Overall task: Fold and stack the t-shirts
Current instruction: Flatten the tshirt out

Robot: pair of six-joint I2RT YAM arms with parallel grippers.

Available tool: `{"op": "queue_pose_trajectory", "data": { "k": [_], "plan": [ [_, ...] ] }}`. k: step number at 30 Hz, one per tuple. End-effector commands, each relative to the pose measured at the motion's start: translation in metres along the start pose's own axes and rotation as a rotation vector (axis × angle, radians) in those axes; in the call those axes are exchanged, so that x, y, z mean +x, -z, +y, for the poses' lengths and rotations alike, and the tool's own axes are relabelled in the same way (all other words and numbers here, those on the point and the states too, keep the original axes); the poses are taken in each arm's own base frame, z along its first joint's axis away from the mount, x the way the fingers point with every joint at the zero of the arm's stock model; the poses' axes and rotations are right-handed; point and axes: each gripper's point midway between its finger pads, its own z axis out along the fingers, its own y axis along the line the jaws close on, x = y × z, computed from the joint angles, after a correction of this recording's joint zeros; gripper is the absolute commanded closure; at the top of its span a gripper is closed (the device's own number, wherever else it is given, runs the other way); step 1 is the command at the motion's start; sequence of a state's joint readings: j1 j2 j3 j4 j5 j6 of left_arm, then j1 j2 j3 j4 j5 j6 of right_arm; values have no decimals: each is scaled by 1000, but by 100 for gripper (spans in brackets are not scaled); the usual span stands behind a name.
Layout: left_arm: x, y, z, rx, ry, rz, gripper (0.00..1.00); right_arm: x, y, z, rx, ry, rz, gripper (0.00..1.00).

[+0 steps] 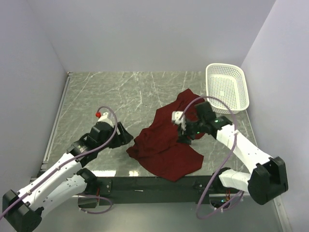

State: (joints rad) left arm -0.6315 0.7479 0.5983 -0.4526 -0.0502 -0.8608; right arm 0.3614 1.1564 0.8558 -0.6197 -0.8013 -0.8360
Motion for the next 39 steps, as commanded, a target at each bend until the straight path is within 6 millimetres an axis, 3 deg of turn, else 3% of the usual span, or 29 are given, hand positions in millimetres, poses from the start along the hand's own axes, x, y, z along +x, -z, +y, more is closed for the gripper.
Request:
{"op": "queue_pose_trajectory", "data": {
  "k": [1,7,16,29,32,35,36,39],
  "plan": [
    [22,-2,18,-10,51,36,28,34,-19,-15,77,162,157,35],
    [28,5,14,62,109,15,27,54,-46,-33,107,185,277,37],
    [26,4,24,3,170,-5,29,72,-63,-11,31,212,330,38],
    [32,19,20,73,290,-19,31,89,-88,-9,-8,231,445,43],
    [35,20,20,92,322,-15,31,90,-90,-10,-6,226,453,50],
    [43,17,23,92,339,6,32,82,-86,-12,16,218,443,64],
    [45,15,24,93,342,16,33,78,-84,-13,22,220,432,71],
    [55,11,27,84,353,57,34,56,-73,-14,41,229,372,76]
  ]
}}
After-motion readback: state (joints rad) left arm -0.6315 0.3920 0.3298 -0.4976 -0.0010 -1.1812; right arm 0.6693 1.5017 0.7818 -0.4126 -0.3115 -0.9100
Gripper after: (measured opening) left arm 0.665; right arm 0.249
